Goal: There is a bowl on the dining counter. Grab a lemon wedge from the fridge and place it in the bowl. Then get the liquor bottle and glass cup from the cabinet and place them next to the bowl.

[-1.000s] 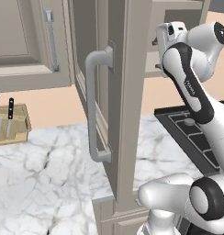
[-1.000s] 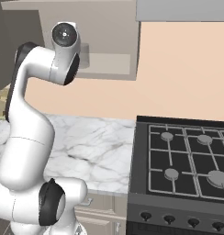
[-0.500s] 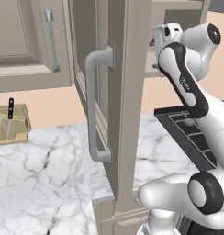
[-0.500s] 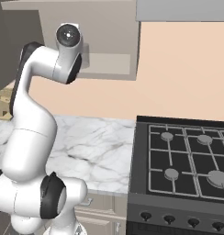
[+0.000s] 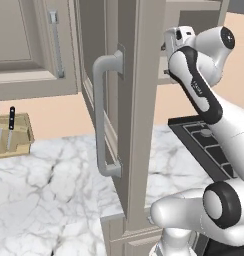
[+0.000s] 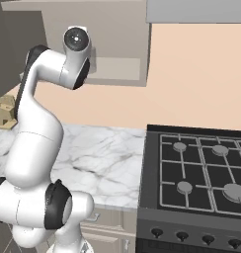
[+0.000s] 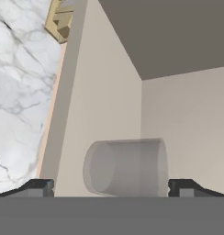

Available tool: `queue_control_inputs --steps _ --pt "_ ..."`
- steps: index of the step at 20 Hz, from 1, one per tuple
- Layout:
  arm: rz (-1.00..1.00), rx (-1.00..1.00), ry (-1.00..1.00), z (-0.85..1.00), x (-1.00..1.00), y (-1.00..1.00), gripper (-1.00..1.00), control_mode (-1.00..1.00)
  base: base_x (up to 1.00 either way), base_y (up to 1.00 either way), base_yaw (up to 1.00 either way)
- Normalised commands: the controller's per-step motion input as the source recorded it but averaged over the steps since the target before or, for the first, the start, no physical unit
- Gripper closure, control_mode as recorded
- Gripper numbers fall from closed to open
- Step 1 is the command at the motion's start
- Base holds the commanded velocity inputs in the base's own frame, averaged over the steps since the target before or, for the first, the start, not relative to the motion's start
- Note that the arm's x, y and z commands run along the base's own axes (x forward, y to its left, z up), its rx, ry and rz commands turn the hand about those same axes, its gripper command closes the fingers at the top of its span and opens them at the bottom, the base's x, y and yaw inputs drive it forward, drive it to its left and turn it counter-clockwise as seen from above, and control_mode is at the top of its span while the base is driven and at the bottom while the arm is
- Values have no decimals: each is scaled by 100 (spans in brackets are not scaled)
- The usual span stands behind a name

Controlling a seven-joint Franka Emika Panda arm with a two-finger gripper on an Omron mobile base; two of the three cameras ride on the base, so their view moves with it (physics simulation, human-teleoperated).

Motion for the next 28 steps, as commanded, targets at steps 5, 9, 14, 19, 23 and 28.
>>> queue_control_inputs --steps 5,9,14,19,23,28 --pt "0 0 0 0 15 0 -100 -100 0 0 0" --pt "0 0 0 1 10 0 -100 -100 0 0 0" --pt "0 0 0 0 12 0 -100 -100 0 0 0" --pt "0 0 0 0 14 0 -100 -100 0 0 0" --pt "0 -1 1 0 16 0 -100 -100 0 0 0" --pt "0 -1 3 0 17 0 -100 -100 0 0 0"
